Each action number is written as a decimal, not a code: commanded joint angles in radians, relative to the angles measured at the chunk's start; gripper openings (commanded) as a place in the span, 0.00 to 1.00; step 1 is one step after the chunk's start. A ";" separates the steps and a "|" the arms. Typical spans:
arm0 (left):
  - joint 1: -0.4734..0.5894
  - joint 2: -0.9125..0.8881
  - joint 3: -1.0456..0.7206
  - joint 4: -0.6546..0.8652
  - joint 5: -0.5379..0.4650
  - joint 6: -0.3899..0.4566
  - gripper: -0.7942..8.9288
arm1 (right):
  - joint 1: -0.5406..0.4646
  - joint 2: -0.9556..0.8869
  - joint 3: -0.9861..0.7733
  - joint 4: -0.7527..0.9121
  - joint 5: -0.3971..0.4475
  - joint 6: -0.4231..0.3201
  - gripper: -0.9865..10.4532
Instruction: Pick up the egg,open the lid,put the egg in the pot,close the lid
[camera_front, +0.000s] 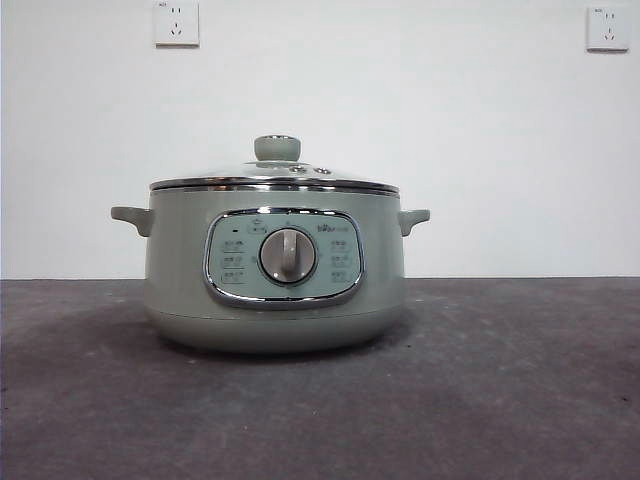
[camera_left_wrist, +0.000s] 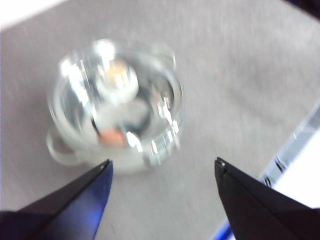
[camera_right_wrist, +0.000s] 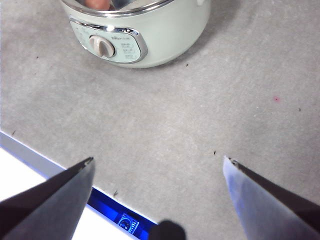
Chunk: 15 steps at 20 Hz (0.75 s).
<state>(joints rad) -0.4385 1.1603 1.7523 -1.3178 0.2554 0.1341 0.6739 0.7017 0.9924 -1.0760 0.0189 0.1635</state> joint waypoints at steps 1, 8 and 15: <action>0.003 -0.085 -0.129 0.000 0.006 -0.024 0.44 | 0.001 0.000 -0.009 0.010 0.001 -0.009 0.47; 0.003 -0.212 -0.291 0.000 0.006 -0.052 0.44 | 0.001 0.002 -0.009 0.034 0.000 -0.008 0.47; 0.003 -0.208 -0.291 0.000 0.006 -0.052 0.27 | 0.001 0.002 -0.009 0.027 0.000 -0.007 0.17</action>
<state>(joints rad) -0.4385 0.9535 1.4670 -1.3228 0.2554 0.0921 0.6739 0.7036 0.9924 -1.0538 0.0185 0.1608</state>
